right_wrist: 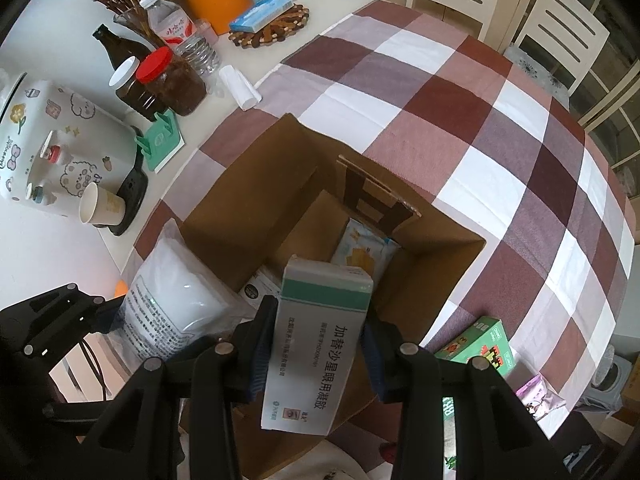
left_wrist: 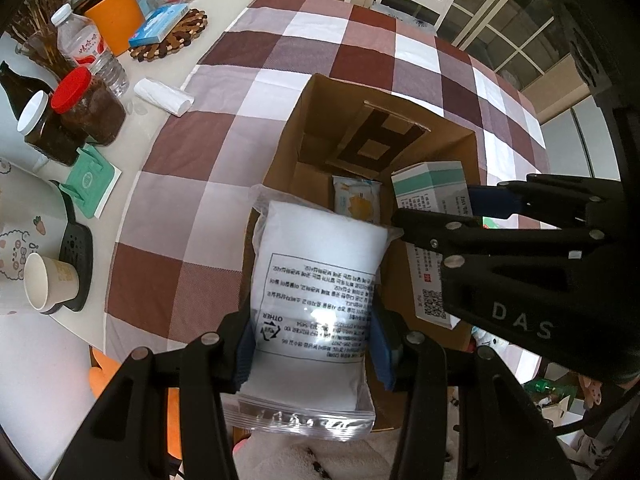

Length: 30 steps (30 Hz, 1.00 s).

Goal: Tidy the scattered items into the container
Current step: 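Open both tools to drop the white bag and medicine box into the box, then move both tools to the remaining items on the tablecloth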

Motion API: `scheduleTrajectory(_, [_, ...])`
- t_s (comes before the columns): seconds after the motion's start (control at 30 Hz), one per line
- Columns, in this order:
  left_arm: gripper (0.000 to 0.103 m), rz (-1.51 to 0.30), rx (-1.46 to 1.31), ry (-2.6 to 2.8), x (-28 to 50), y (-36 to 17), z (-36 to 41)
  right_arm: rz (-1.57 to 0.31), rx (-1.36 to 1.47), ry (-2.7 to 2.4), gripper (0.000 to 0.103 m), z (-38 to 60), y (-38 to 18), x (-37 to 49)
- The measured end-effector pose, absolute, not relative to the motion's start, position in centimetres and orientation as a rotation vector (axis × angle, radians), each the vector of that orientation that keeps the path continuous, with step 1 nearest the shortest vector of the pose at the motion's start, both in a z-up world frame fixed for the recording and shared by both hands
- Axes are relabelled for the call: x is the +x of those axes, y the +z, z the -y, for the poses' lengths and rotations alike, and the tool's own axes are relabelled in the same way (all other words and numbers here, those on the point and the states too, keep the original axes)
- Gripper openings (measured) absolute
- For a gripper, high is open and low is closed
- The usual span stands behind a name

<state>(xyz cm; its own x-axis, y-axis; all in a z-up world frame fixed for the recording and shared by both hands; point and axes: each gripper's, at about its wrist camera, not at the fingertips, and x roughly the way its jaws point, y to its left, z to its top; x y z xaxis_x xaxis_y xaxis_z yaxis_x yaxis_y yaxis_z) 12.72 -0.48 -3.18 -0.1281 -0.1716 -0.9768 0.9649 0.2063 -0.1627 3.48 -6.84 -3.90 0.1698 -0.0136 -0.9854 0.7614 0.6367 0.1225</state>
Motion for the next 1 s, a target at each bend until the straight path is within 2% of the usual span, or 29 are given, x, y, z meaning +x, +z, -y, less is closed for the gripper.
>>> scheduleTrajectory(0.23, [0.050, -1.302, 0.864, -1.220, 12.5, -3.4, 0.5, -1.301, 0.714, -0.634, 0.041, 7.0, -3.9, 3.4])
scheduleTrajectory(0.4, [0.071, -1.291, 0.862, -1.225, 12.3, -3.1, 0.4, -1.288, 0.737, -0.640, 0.042, 7.1, -3.6, 3.2])
scheduleTrajectory(0.83, [0.073, -1.243, 0.849, -1.251, 11.4, -0.9, -0.1, -1.231, 0.745, -0.700, 0.043, 6.5, -1.5, 1.0])
scheduleTrajectory(0.9, [0.079, -1.231, 0.846, -1.265, 11.0, -0.4, -0.3, -1.219, 0.752, -0.717, 0.043, 6.1, -1.1, 0.1])
scheduleTrajectory(1.0, [0.081, -1.205, 0.843, -1.293, 10.0, 0.6, -0.6, -1.202, 0.768, -0.744, 0.045, 5.6, -0.9, -1.3])
